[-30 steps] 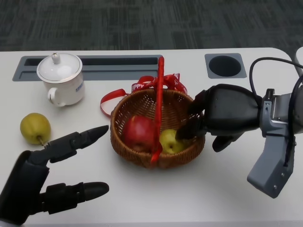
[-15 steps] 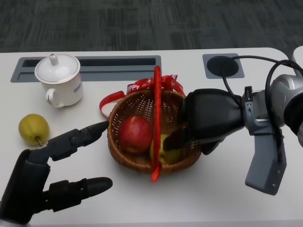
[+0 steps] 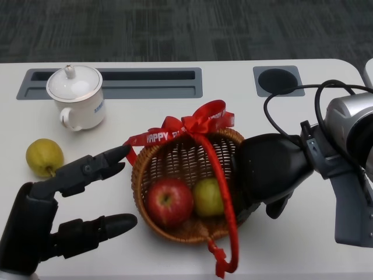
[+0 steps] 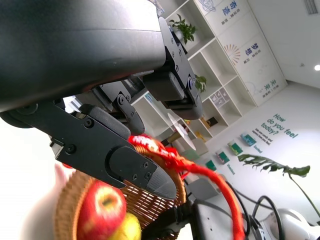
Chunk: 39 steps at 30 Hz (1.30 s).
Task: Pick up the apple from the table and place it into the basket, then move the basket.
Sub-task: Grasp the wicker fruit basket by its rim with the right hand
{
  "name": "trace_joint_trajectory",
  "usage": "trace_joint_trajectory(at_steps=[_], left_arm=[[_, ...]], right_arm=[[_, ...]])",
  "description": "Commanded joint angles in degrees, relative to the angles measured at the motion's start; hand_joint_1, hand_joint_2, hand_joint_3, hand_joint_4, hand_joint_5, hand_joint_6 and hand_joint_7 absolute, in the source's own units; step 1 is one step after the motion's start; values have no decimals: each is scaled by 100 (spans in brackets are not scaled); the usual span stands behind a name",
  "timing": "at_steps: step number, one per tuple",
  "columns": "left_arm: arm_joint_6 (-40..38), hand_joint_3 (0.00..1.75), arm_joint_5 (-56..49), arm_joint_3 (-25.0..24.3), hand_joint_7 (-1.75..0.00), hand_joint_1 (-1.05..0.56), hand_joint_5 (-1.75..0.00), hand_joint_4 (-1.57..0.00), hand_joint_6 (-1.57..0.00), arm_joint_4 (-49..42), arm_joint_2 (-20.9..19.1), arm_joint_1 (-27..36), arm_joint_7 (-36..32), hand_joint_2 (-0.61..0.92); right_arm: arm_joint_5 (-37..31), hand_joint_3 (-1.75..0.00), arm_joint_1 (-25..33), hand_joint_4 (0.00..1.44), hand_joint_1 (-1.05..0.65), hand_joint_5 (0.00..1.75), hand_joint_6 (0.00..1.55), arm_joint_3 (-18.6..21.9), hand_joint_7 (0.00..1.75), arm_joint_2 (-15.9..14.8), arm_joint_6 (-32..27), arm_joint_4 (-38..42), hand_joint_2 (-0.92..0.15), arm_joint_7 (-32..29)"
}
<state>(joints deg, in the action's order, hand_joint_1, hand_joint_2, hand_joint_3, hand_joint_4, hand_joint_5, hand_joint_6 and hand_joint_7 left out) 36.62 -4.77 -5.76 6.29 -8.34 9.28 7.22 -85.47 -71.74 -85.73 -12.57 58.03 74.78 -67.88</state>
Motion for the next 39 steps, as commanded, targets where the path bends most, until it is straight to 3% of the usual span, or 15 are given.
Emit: trace_joint_trajectory(at_steps=[1, 8, 14, 22, 25, 31, 39], left_arm=[[76, 0, 50, -104, 0, -46, -2, -92, -75, -30, -69, -55, -105, 80], [141, 0, 67, -83, -1, -43, -2, -93, -77, -48, 54, -46, -133, 81], [243, 0, -17, -81, -1, -44, -2, -94, -78, -182, 118, -96, -159, 81], [325, 0, -116, -48, -1, -44, -1, -94, -79, -164, 174, -117, -258, 81], [261, 0, -193, -51, -1, -45, -1, -95, -80, -4, 241, -10, -335, 81], [264, 0, -123, -72, 0, -44, 0, -94, -79, 103, 331, 146, -425, 82], [446, 0, -143, -100, 0, -41, 0, -94, -79, 88, 495, 259, -597, 83]], right_arm=[[131, -1, -20, 121, -66, 4, 110, 191, 2, -76, 64, 116, -90, 59], [863, -1, -16, 123, -62, 3, 111, 1036, 1, -95, 110, 297, -91, 1025], [1027, -6, -33, 117, -63, 0, 107, 1364, 0, -31, -139, 283, -92, 1465], [1304, -1, 17, 111, -58, 0, 102, 1744, 0, 98, -282, 352, -87, 2430], [1088, 0, -4, 109, -63, 0, 100, 1554, 0, 74, -293, 308, -83, 2517], [342, 0, 36, 107, -72, 0, 99, 824, 0, 146, -558, 270, -80, 1904], [327, -1, 57, 108, -66, 1, 98, 796, 1, 405, -817, 366, -84, 1998]])
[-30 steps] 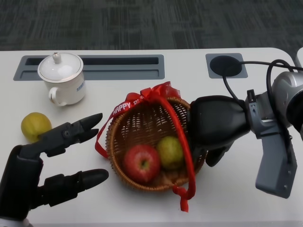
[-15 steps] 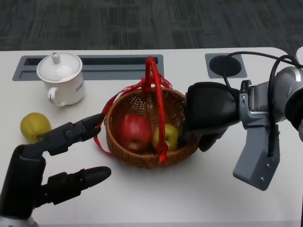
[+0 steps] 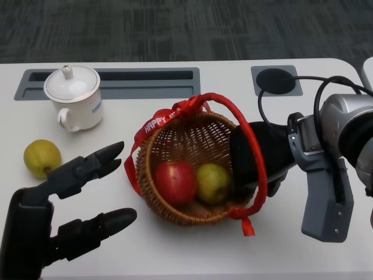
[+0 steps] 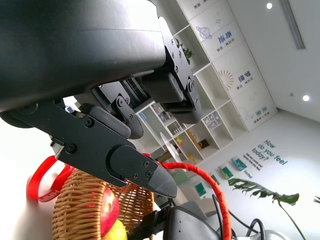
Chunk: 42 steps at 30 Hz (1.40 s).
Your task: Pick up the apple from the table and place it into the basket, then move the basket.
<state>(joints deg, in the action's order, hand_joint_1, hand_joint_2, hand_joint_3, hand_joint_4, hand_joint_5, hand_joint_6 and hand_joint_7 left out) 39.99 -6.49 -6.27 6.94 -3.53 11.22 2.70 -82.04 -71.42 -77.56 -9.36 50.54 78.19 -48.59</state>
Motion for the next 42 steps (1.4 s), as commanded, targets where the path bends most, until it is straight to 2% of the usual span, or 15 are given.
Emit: trace_joint_trajectory(at_steps=[1, 4, 7, 12, 15, 22, 26, 29, 31, 36, 42], left_arm=[[128, 0, 5, -55, 0, -42, 0, -94, -79, 24, 34, 77, -175, 83], [183, 1, -75, -61, 0, -43, 0, -94, -79, 54, 84, 118, -260, 84], [261, 1, -117, -71, 0, -44, -1, -95, -78, 59, 130, 142, -340, 84], [378, 0, -87, -75, 0, -44, -1, -95, -78, -43, 125, 104, -374, 85], [506, 0, -141, -106, 0, -44, -1, -96, -78, -142, 102, 37, -401, 85], [606, 0, -237, -124, -1, -47, -1, -97, -80, -119, 151, 40, -505, 85], [649, 0, -292, -125, -1, -48, -1, -97, -80, -35, 182, 128, -520, 85], [653, 0, -307, -120, -1, -48, -1, -98, -81, 99, 215, 280, -509, 84], [701, 0, -327, -123, 0, -47, -1, -97, -81, 164, 220, 383, -497, 84], [772, 0, -337, -117, 0, -46, -1, -98, -81, 299, 208, 640, -457, 84], [853, 0, -407, -88, -1, -48, -1, -99, -82, 439, 210, 952, -436, 84]], right_arm=[[-20, -2, 26, 109, -62, 1, 99, -22, 1, 95, -102, 21, -86, 25], [20, -4, 45, 114, -49, 3, 103, 22, 2, 106, -125, 11, -91, -143], [175, -3, 85, 115, -40, 2, 105, 177, 2, 108, -56, 16, -91, -290], [565, -1, 158, 112, -35, 1, 104, 573, 1, 131, -41, 54, -90, -154], [901, -1, 196, 114, -36, 1, 103, 932, 0, 155, -10, 98, -90, 280], [1790, -15, 246, 110, -38, 1, 95, 1854, 1, 182, -281, 185, -92, 2246], [2353, -20, 372, 112, -40, 2, 96, 2443, 1, 151, -797, 226, -92, 3374], [2593, -17, 454, 116, -39, 3, 97, 2731, 1, 101, -1339, 230, -92, 3871], [2632, -13, 493, 117, -39, 3, 97, 2820, 1, 53, -1737, 236, -92, 4021], [2790, -14, 563, 107, -40, 1, 94, 3098, 0, -45, -2586, 269, -92, 4436], [2861, -13, 687, 110, -43, 2, 98, 3366, 2, -139, -3431, 298, -92, 4455]])
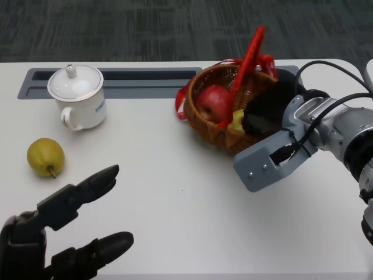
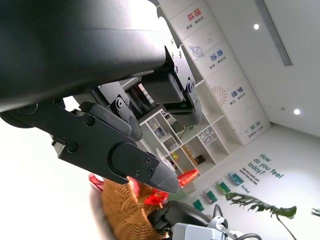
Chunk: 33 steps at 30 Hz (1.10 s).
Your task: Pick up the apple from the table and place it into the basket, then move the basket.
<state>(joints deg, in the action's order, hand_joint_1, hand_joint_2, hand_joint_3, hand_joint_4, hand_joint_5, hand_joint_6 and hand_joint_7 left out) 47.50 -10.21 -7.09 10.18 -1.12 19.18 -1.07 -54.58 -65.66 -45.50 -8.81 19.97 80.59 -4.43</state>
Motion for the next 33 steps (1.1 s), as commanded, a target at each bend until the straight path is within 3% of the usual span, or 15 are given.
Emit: trace_joint_trajectory(at_steps=[1, 11, 19, 26, 33], left_arm=[[122, 0, -46, 4, -1, -48, -1, -99, -82, 151, -21, 215, -60, 84], [117, 0, -25, 189, -1, -46, -1, -99, -84, 811, 29, 1141, 13, 81], [-159, 0, -77, 282, 0, -46, -1, -100, -85, 1283, 2, 1577, 40, 80], [-479, 0, -134, 212, 0, -48, 0, -98, -84, 1137, -170, 1118, 48, 79], [-466, 0, 11, 190, 0, -49, 0, -97, -84, 740, -384, 505, 53, 78]], right_arm=[[167, -13, 138, 110, -43, 2, 98, 246, 2, -221, -495, 62, -92, 78], [702, -7, 503, 112, -41, 1, 98, 1110, 1, -485, -1165, 44, -92, -62], [764, -2, 719, 103, -49, 0, 88, 1315, 0, -436, -1206, 35, -90, -107], [911, 0, 733, 54, -63, 0, 50, 1517, 0, -386, -855, 13, -79, 7], [1097, 0, 568, 27, -81, 0, 25, 1752, 0, -325, -532, -17, -77, 332]])
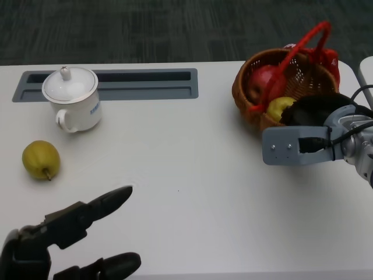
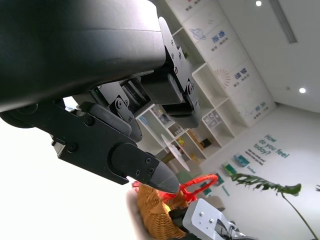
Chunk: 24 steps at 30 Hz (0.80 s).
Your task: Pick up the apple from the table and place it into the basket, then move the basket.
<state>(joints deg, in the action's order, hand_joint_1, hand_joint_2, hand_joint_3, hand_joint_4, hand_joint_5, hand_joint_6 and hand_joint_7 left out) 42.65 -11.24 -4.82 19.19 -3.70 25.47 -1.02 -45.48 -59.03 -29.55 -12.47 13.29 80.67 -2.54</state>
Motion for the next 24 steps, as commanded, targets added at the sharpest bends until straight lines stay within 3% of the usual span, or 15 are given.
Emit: trace_joint_trajectory(at_steps=[1, 6, 17, 24], left_arm=[[45, 0, 141, -38, 0, -49, 0, -97, -84, -216, -152, -175, 51, 78], [165, 0, 242, -25, 0, -49, 0, -96, -84, -454, -247, -377, 64, 78], [443, 0, 440, 51, -1, -49, -1, -98, -85, -969, -340, -679, 131, 78], [602, 0, 677, 34, 0, -48, -1, -99, -86, -1221, -508, -904, 293, 77]], right_arm=[[246, 0, -106, 25, -84, 0, 23, 225, 0, 40, 175, -33, -77, 191], [390, -1, -173, 21, -93, 0, 18, 393, 0, -97, 345, -64, -79, 461], [726, -1, -339, 23, -85, 2, 20, 767, 1, -548, 725, -153, -82, 499], [1149, 0, -372, 31, -75, 3, 30, 1169, 3, -725, 1258, -213, -75, 596]])
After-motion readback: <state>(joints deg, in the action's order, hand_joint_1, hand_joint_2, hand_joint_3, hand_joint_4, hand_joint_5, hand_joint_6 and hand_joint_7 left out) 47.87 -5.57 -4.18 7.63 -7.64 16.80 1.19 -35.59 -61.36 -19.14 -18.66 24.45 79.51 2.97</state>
